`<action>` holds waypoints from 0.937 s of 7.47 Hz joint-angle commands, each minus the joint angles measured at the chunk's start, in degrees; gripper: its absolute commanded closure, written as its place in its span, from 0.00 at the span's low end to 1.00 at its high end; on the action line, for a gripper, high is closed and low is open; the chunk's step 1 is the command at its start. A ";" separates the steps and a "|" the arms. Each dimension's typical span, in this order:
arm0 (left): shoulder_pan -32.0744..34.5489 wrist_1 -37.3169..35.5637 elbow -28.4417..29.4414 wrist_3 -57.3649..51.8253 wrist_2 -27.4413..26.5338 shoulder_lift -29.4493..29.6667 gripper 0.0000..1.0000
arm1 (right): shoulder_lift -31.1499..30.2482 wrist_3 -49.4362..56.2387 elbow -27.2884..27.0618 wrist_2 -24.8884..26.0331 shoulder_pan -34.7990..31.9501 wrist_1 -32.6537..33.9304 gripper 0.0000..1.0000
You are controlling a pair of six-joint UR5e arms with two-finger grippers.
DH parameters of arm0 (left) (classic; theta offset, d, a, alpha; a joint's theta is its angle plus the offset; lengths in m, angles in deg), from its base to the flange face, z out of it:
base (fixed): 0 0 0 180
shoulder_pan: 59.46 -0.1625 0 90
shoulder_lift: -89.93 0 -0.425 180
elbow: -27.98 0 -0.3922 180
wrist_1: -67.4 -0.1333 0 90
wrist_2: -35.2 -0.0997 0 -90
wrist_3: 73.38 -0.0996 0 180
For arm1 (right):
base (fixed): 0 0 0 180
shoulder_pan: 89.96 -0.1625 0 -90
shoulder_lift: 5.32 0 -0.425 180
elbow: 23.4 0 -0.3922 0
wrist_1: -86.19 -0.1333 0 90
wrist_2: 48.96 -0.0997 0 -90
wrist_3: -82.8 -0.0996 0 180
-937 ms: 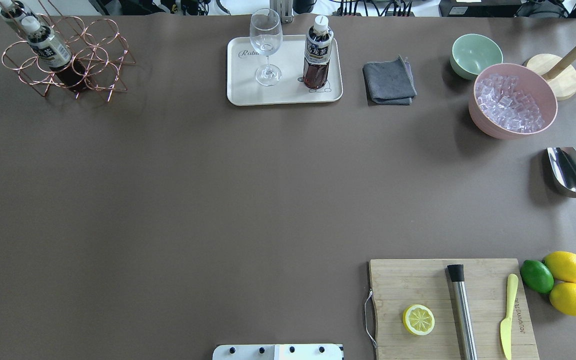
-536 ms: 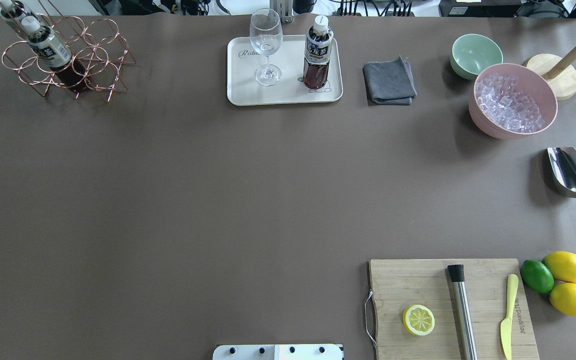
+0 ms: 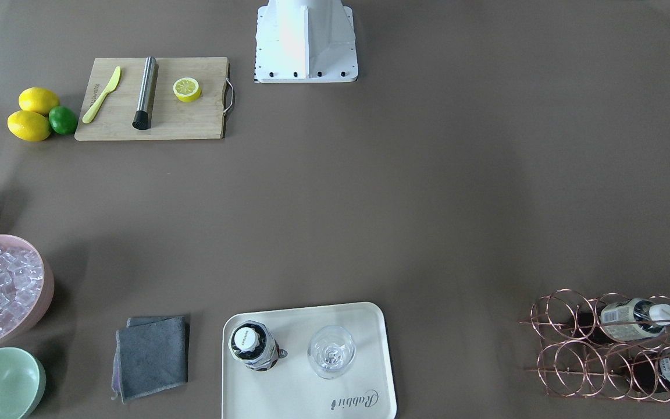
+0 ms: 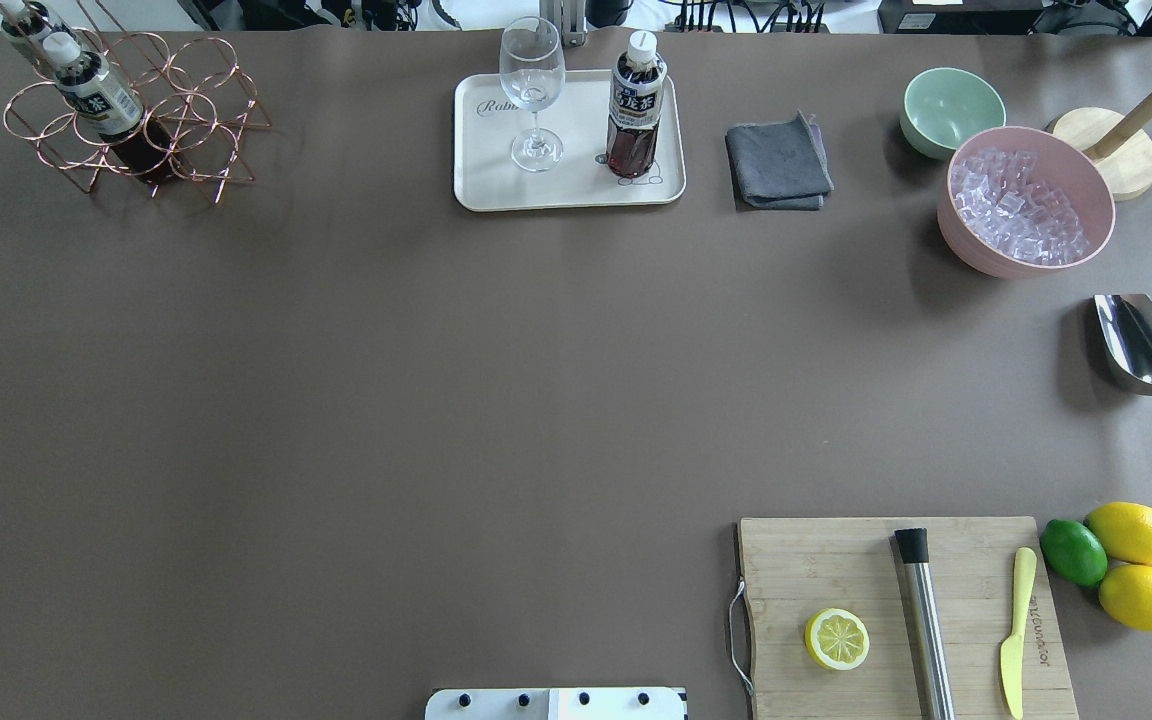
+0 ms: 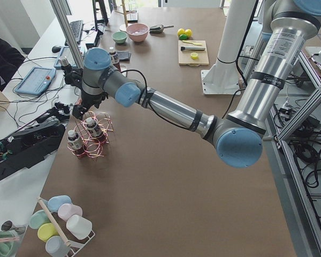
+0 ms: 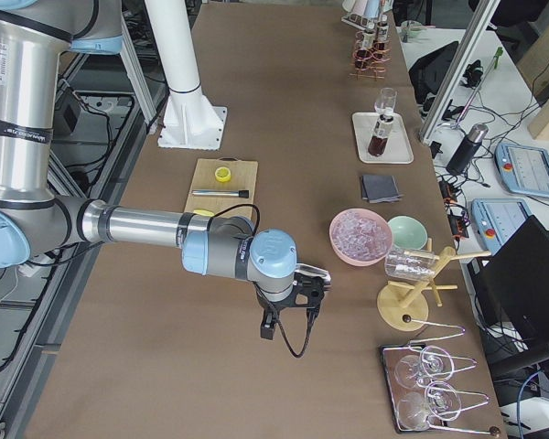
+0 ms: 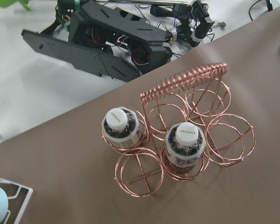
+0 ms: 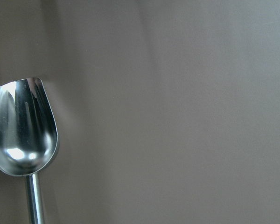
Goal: Take tea from basket to plate
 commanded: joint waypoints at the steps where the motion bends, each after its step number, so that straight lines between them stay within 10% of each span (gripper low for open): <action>1: 0.05 0.05 1.63 5.45 1.54 -4.76 0.02 | 0.20 0.09 -0.34 0.00 0.00 -0.02 0.00; 7: 0.48 -6.76 5.18 5.10 4.50 -8.65 0.02 | 0.37 7.74 -1.31 0.00 0.53 -0.20 0.00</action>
